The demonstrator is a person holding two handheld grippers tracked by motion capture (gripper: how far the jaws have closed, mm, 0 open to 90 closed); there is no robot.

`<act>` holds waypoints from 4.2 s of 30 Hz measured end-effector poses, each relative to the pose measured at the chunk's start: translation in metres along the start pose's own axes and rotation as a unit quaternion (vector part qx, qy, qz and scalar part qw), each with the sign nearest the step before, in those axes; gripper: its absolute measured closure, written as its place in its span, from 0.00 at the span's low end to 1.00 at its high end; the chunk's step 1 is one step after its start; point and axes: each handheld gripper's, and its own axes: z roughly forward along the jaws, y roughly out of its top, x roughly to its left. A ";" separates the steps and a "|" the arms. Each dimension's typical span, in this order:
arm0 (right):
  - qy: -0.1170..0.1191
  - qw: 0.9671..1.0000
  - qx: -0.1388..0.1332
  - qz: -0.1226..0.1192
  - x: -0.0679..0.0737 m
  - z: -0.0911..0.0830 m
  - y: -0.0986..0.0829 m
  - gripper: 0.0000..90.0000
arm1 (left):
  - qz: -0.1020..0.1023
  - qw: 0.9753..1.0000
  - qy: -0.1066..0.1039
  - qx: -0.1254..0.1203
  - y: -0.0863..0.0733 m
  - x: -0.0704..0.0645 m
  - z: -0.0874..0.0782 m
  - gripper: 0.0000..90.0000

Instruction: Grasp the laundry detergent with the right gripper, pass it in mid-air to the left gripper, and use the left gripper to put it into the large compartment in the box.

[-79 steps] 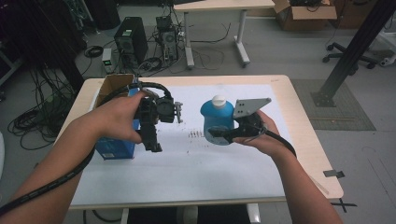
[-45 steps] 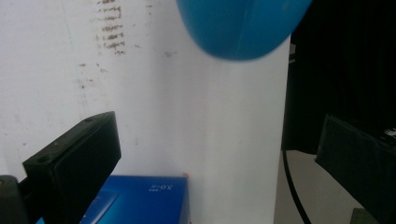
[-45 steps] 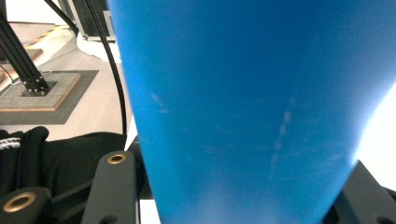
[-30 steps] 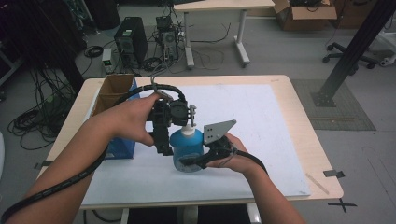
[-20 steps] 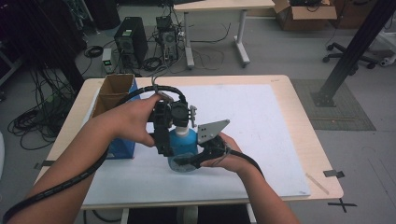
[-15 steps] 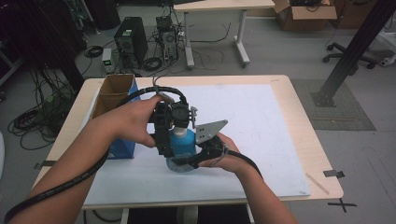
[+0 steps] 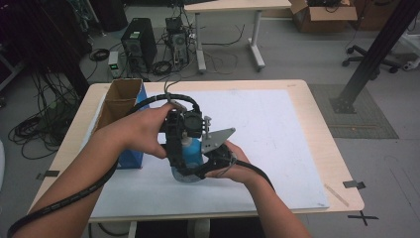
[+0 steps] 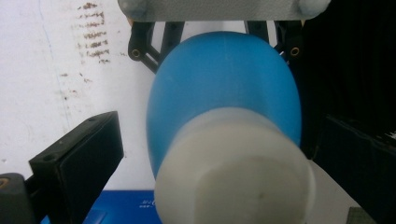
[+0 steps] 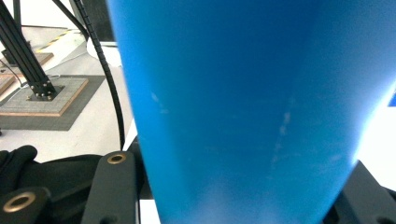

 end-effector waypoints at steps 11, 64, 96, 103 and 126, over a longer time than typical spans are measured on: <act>-0.003 1.000 -0.001 -0.002 0.000 0.001 0.005 0.51 | 0.003 1.000 0.000 0.002 -0.002 0.000 0.000 0.11; -0.033 0.999 -0.002 -0.028 0.005 0.000 0.013 0.40 | 0.006 0.999 0.019 0.035 0.003 -0.005 0.000 0.44; -0.052 0.997 -0.053 0.030 0.002 -0.022 -0.005 0.01 | -0.034 0.999 0.014 0.038 0.005 0.004 -0.016 0.44; -0.077 0.996 -0.043 0.027 0.001 -0.054 -0.007 0.00 | -0.087 0.996 -0.008 0.022 0.003 0.019 -0.027 0.44; -0.144 0.983 0.111 0.032 -0.016 -0.157 -0.003 0.01 | -0.277 0.960 0.008 0.032 0.006 0.042 -0.090 0.44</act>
